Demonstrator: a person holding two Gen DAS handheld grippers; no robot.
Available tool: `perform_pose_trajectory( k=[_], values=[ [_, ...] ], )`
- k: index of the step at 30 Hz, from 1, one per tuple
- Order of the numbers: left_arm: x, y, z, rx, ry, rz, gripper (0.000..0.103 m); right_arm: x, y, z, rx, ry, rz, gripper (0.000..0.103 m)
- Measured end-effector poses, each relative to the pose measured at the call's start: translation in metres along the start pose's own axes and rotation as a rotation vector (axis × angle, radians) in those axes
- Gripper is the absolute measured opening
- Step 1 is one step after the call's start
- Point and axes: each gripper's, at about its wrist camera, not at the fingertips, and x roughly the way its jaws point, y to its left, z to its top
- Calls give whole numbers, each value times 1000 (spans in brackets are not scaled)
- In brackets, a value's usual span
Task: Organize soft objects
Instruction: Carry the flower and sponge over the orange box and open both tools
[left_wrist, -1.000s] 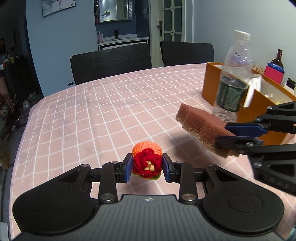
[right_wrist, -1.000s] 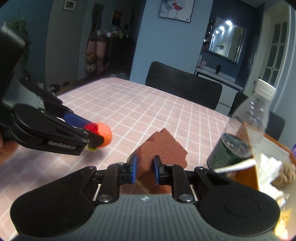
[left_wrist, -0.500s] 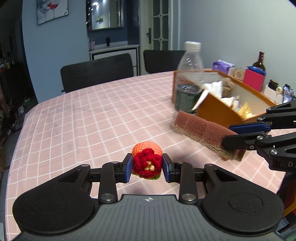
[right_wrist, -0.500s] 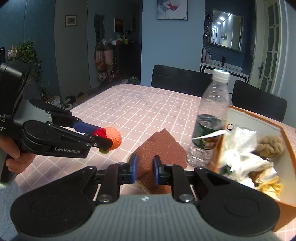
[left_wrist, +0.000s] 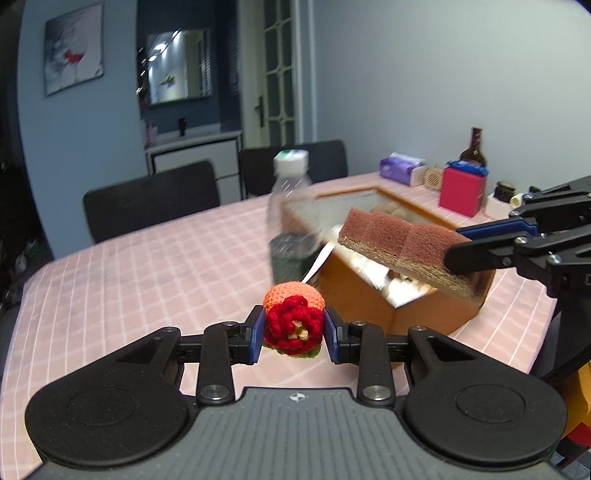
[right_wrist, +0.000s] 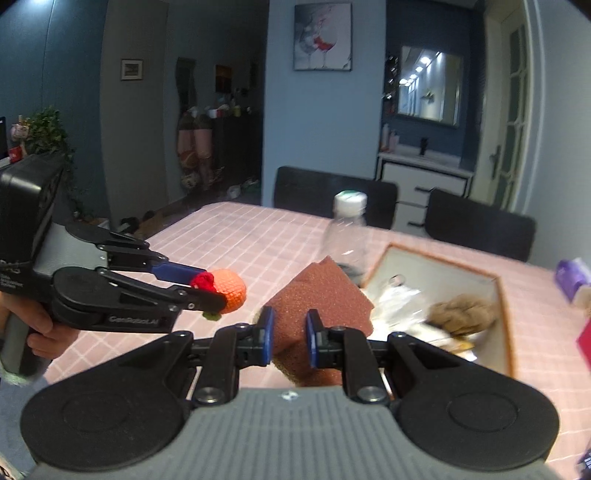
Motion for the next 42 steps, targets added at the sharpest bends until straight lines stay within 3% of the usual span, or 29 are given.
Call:
perform_pose_trajectory(
  k=[7, 11, 18, 25, 31, 41, 42],
  values=[
    [15, -32, 35, 66, -69, -36, 37, -25, -38, 16, -3, -28, -94, 16],
    [41, -48, 54, 98, -48, -78, 37, -26, -69, 21, 5, -5, -161, 16],
    [102, -72, 68, 136, 89, -160, 37, 1, -124, 16, 88, 114, -199, 16],
    [154, -78, 64, 102, 249, -213, 37, 43, -144, -3, 128, 259, -214, 16],
    [174, -82, 62, 91, 348, -259, 37, 76, -162, -14, 212, 400, -178, 17],
    [199, -94, 53, 106, 483, -229, 38, 109, -170, -27, 314, 519, -119, 22],
    [200, -93, 52, 97, 484, -228, 41, 109, -170, -28, 321, 519, -116, 22]
  ],
)
